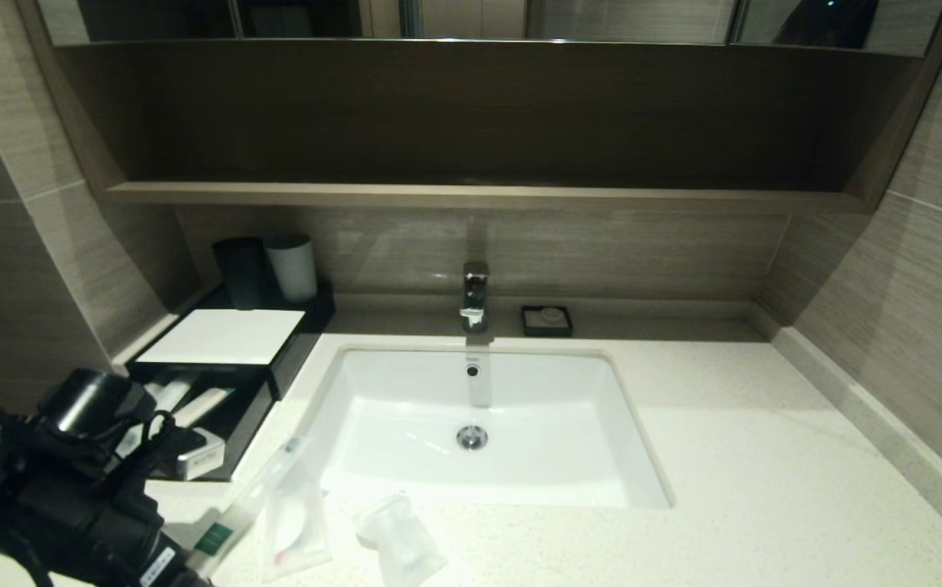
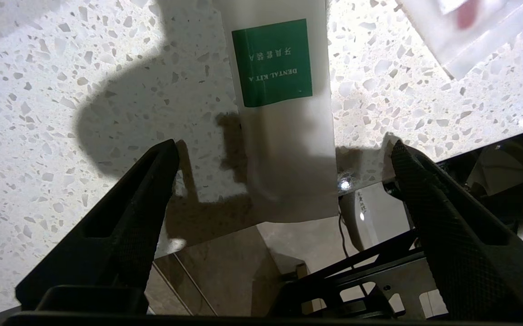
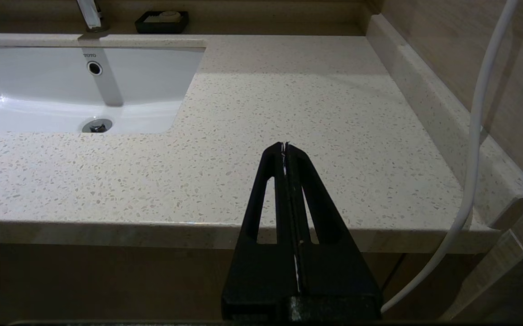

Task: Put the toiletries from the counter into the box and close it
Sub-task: Pick up the bathroom toiletry

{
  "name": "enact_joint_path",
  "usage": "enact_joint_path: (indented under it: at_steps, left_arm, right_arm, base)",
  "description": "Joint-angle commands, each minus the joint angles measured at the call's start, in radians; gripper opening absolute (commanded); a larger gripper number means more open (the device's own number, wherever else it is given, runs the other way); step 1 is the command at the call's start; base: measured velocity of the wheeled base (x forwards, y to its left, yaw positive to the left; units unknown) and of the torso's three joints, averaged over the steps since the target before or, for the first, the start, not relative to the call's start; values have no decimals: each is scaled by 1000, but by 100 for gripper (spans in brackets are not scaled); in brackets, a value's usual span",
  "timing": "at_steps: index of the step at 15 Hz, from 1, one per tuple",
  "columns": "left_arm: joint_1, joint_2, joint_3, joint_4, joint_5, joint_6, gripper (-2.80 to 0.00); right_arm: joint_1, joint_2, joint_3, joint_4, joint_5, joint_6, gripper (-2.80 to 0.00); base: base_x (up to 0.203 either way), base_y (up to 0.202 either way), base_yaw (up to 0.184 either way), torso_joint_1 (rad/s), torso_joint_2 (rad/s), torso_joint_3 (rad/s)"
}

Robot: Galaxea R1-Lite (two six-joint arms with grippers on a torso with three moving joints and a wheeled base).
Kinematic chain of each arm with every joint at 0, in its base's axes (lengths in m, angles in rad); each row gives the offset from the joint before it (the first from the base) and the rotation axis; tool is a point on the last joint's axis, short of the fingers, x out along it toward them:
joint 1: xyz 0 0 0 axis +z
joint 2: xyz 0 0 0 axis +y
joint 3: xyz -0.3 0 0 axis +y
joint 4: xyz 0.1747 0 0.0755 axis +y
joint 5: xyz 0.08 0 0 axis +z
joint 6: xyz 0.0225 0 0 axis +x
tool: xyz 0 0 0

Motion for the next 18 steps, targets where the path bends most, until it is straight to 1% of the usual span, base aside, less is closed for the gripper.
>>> enact_joint_path:
  at_steps: [1, 10, 13, 18]
  left_arm:
    - [0, 10, -1, 2, -1, 2, 0]
    - [0, 22, -1, 0, 0, 2, 0]
    - [-5, 23, 1, 0, 21, 2, 0]
    - [-12, 35, 2, 0, 22, 1, 0]
  right_arm:
    - [0, 0, 2, 0, 0, 0, -280]
    - [0, 0, 2, 0, 0, -1, -280]
    - [0, 0, 2, 0, 0, -1, -280]
    - [0, 0, 2, 0, 0, 0, -280]
  base:
    - [0, 0, 0, 0, 0, 0]
    - [0, 0, 0, 0, 0, 0]
    - [0, 0, 0, 0, 0, 0]
    - [0, 0, 0, 0, 0, 0]
